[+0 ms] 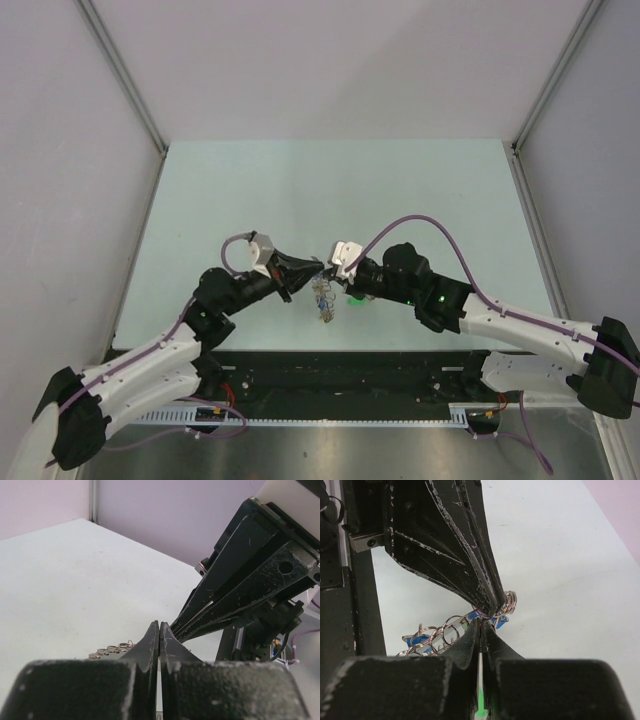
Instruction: Put the keys on the keyring
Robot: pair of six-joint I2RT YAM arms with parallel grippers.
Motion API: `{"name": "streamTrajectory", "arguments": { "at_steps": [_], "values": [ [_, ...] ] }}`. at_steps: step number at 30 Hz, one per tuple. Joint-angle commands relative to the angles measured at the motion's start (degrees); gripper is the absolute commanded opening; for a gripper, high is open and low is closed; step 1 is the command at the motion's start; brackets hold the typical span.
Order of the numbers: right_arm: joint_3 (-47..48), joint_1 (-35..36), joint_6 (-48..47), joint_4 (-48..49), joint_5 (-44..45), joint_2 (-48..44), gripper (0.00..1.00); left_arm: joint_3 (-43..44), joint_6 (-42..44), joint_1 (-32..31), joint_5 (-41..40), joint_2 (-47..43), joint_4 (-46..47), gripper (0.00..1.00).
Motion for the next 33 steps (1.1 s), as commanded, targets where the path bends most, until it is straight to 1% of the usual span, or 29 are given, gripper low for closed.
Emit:
{"name": "streamTrajectory", "arguments": {
  "at_steps": [1,2,3,5,6,7,9,10,11,12,13,14,15,16,17,18,19,20,21,22,24,25,28,33],
  "values": [
    [0.49,0.04,-0.25,5.95,-1.83,-0.82,0.00,-1.13,-2.02,-0.56,-4.95,-3.12,8.54,0.02],
    [0.84,-0.22,-0.68,5.51,-2.35,-1.08,0.00,-1.40,-1.84,-0.56,-5.13,-4.09,7.31,0.12],
    [1.19,-0.57,-1.30,3.94,-3.40,-1.09,0.00,-1.40,-1.40,-0.56,-5.30,-5.93,5.90,0.18],
    [2.59,-0.57,-2.44,0.78,-3.85,-0.65,0.00,-0.62,0.44,-0.47,-6.00,-8.04,-0.07,0.26],
    [3.12,-0.57,-3.14,-0.11,-4.20,-0.13,0.00,-0.17,1.32,-0.30,-6.18,-9.18,-2.26,0.27],
    [3.47,-0.49,-3.50,-0.90,-4.47,0.14,0.00,0.44,3.07,-0.12,-5.92,-10.85,-6.72,0.28],
    [4.61,-0.40,-4.37,-2.83,-4.82,0.75,0.00,2.99,4.92,1.45,-4.61,-12.09,-11.49,0.32],
    [4.97,-0.31,-4.55,-3.28,-4.99,1.19,0.00,4.04,7.02,2.24,-1.82,-11.84,-16.21,0.34],
    [5.14,-0.14,-4.90,-4.15,-5.08,1.37,0.00,6.57,8.00,4.25,0.39,-11.48,-18.61,0.38],
    [5.76,-0.05,-5.17,-4.34,-5.08,1.55,0.00,7.90,9.22,5.49,3.72,-10.70,-22.98,0.41],
    [5.94,0.04,-5.78,-4.25,-5.08,1.90,0.00,9.40,12.11,6.63,6.71,-9.38,-25.64,0.43],
    [6.37,0.22,-6.05,-6.51,-5.08,1.99,0.00,12.54,13.96,8.56,13.26,-6.76,-28.19,0.48],
    [6.73,0.22,-6.31,-6.97,-5.00,2.16,0.00,14.31,16.16,9.27,16.46,-4.82,-34.13,0.51],
    [7.25,0.30,-6.75,-7.50,-5.00,2.34,0.00,16.25,22.01,9.63,18.76,-2.97,-38.28,0.53],
    [7.52,0.48,-6.84,-8.28,-5.00,2.43,0.00,20.18,24.85,9.63,21.48,0.79,-41.80,0.55],
    [7.61,0.57,-6.93,-8.38,-5.00,2.60,0.00,21.87,27.93,9.63,23.16,2.56,-45.23,0.57],
    [7.69,0.57,-7.02,-8.47,-5.00,2.52,0.00,23.46,34.48,9.63,24.91,4.15,-51.53,0.57],
    [7.78,0.66,-7.02,-8.73,-5.00,2.52,0.00,26.34,37.16,9.63,25.63,7.56,-54.38,0.58],
    [7.78,0.92,-7.02,-8.82,-5.00,2.43,0.00,27.59,39.97,9.63,27.81,8.98,-59.45,0.59],
    [7.70,0.92,-7.02,-8.82,-4.91,2.52,0.00,28.82,44.61,9.63,28.53,10.48,-61.59,0.58],
    [7.78,1.01,-7.10,-9.08,-4.82,2.60,0.00,31.46,47.54,9.63,29.76,13.55,-65.37,0.59],
    [7.87,1.09,-7.02,-9.08,-4.82,2.69,0.00,32.60,49.99,9.55,29.94,14.35,-66.35,0.59],
    [7.87,1.18,-7.02,-9.08,-4.91,2.69,0.00,34.10,52.82,9.46,30.82,16.73,-68.73,0.56],
    [7.87,1.36,-6.93,-9.00,-5.00,2.69,0.00,34.90,53.36,8.14,30.82,18.93,-68.55,0.47]
  ]
}}
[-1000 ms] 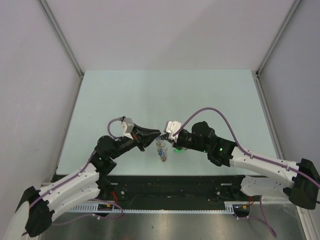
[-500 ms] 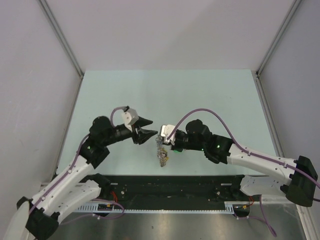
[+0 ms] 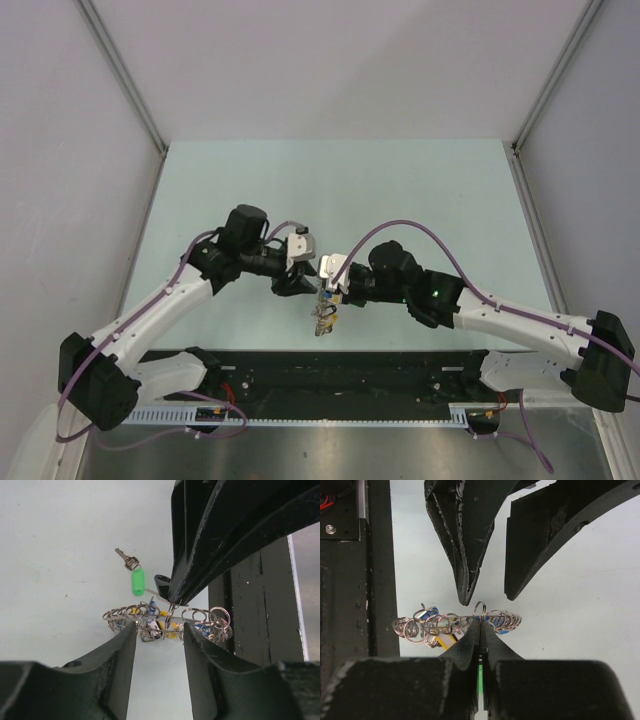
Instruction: Put the keys on the keyring
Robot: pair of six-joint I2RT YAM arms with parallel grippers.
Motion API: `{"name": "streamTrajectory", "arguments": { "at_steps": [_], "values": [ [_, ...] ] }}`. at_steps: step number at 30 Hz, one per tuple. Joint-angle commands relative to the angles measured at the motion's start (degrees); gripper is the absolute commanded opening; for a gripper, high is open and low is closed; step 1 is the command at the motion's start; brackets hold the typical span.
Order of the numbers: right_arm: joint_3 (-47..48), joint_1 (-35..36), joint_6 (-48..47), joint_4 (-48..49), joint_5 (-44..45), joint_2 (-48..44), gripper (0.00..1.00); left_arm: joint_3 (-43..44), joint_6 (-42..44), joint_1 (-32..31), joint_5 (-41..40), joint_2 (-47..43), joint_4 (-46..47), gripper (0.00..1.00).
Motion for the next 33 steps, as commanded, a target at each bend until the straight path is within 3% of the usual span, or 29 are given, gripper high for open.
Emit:
{"name": "streamTrajectory", "arguments": {
  "at_steps": [1,9,17,20,25,33],
  "values": [
    [3.48,0.59,-0.68,2.54,-0.67,-0.37,0.00,3.27,5.91,-1.11,3.89,1.35,-3.68,0.43],
    [3.39,0.68,-0.59,2.63,-0.84,-0.37,0.00,4.33,5.55,-2.16,4.68,3.20,-2.89,0.29],
    [3.39,0.86,-0.50,2.55,-0.76,-0.11,0.00,4.50,4.94,-2.86,6.87,4.08,-3.07,0.23],
    [3.57,0.86,-0.59,2.11,-0.32,-0.19,0.00,4.59,4.76,-2.78,6.71,3.73,-3.42,0.00],
    [3.57,0.86,-0.41,0.44,3.36,-1.60,0.00,4.15,3.36,-2.78,5.13,2.24,-3.16,0.00],
    [3.57,0.95,1.69,-2.55,8.91,-3.88,0.00,-1.20,-5.69,-0.15,3.98,-4.69,6.49,0.00]
  ]
}}
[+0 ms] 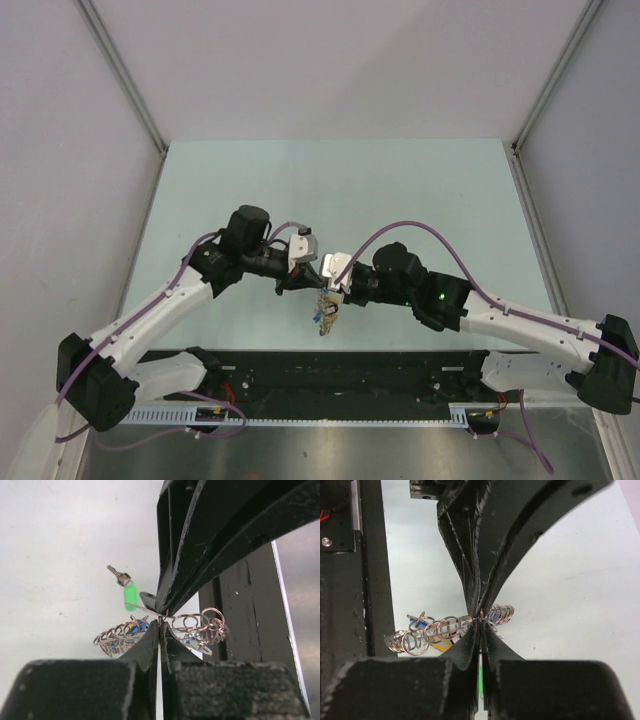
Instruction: Put the keys on the keyring
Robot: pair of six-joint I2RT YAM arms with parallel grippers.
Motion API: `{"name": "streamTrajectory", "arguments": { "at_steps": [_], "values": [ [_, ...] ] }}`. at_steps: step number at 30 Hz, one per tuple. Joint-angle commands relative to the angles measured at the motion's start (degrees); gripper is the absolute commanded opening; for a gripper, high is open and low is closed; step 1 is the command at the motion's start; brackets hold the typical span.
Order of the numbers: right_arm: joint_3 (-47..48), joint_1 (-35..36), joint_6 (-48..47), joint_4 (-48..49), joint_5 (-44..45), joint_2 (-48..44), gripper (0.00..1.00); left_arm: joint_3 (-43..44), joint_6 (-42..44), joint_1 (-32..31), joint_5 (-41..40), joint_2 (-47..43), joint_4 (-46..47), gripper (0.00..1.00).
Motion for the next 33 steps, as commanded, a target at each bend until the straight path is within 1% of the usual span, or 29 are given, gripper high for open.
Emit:
{"name": "streamTrajectory", "arguments": {
  "at_steps": [1,7,12,16,20,22,23,24,26,33],
  "values": [
    [2.69,-0.06,1.08,-1.59,5.11,-1.89,0.00,-2.34,-6.06,2.20,1.81,-5.71,5.44,0.00],
    [1.20,0.73,2.75,-1.33,5.55,-2.68,0.00,-5.68,-11.69,3.52,0.06,-11.06,10.45,0.00],
    [-0.56,0.82,3.72,0.43,5.99,-3.83,0.00,-7.53,-16.17,3.78,-2.22,-13.44,14.39,0.00],
    [-1.53,1.00,4.68,3.32,4.58,-3.57,0.00,-9.37,-21.27,3.78,-2.58,-14.76,20.64,0.00],
    [-2.32,2.40,5.04,5.70,5.46,-3.21,0.00,-11.57,-25.58,3.61,-3.36,-16.78,26.87,0.00],
    [-2.67,2.93,5.21,7.36,5.90,-3.21,0.00,-12.89,-28.04,3.69,-4.16,-17.40,27.68,0.00],
    [-3.11,3.28,5.48,7.55,6.07,-3.21,0.00,-13.33,-28.74,3.61,-5.12,-17.75,30.73,0.00],
    [-3.37,3.54,5.65,9.29,6.34,-3.30,0.00,-13.86,-30.58,3.61,-5.56,-18.36,31.71,0.00],
    [-4.25,3.72,6.00,11.23,7.13,-3.30,0.00,-15.44,-32.08,3.34,-6.35,-19.16,34.43,0.00],
    [-6.01,4.77,7.23,16.94,8.10,-3.13,0.00,-18.52,-36.12,1.24,-11.09,-20.30,39.71,0.00]
  ]
}}
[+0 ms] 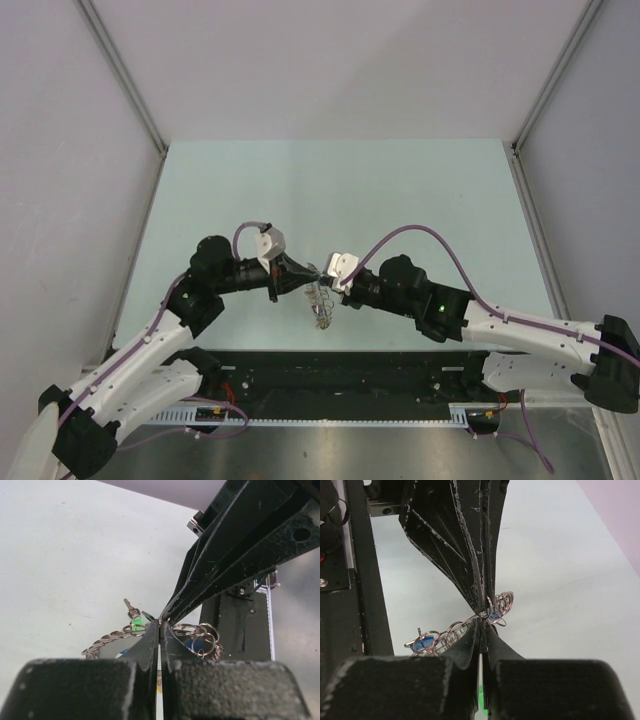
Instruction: Put the keys on the keyring
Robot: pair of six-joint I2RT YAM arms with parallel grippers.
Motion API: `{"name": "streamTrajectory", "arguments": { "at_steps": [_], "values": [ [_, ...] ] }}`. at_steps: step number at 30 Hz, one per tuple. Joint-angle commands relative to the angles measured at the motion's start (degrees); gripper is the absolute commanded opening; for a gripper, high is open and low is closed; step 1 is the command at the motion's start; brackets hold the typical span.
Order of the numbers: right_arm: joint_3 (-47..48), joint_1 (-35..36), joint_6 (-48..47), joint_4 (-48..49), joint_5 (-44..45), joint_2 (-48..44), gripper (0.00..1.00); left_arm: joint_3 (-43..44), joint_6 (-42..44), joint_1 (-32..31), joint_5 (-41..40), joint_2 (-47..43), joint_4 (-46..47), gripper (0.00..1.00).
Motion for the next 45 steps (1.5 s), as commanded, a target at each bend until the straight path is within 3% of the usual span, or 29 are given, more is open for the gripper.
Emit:
{"name": "streamTrajectory", "arguments": {
  "at_steps": [1,14,20,21,24,29,33,35,40,45],
  "values": [
    [-1.01,1.02,1.73,5.45,1.06,-0.85,0.00,-1.29,-4.70,-1.28,-4.74,-1.88,11.30,0.00],
    [-2.23,1.72,4.27,11.60,-1.49,-0.15,0.00,-9.99,-11.38,-7.17,-19.14,-3.11,26.86,0.00],
    [-2.41,1.37,2.53,13.64,-1.32,-0.06,0.00,-12.46,-13.05,-7.87,-19.95,-3.11,29.25,0.00],
    [-2.32,0.93,1.39,12.94,-1.05,-0.32,0.00,-12.46,-12.88,-7.87,-20.13,-4.07,28.55,0.04],
    [-1.71,-0.56,-0.28,10.13,-2.45,-1.46,0.00,-10.45,-9.55,-7.79,-20.47,-5.74,20.15,0.25],
    [0.22,-1.79,-2.75,4.33,-4.21,-2.00,0.00,-6.32,-2.62,-6.12,-16.80,-7.77,10.19,0.39],
    [2.33,-2.24,-4.33,0.72,-6.67,-1.03,0.00,-0.36,2.49,-1.56,-6.80,-4.88,0.19,0.50],
    [3.21,-2.50,-5.30,-0.86,-7.46,-0.59,0.00,2.55,10.30,-0.32,0.85,-1.46,-5.52,0.57],
    [4.53,-2.50,-6.27,-3.24,-7.99,-0.59,0.00,13.45,31.36,0.39,9.39,7.95,-27.33,0.61],
    [4.80,-2.50,-6.36,-3.68,-8.08,-0.50,0.00,19.78,40.73,0.30,12.03,15.86,-37.71,0.57]
  ]
}}
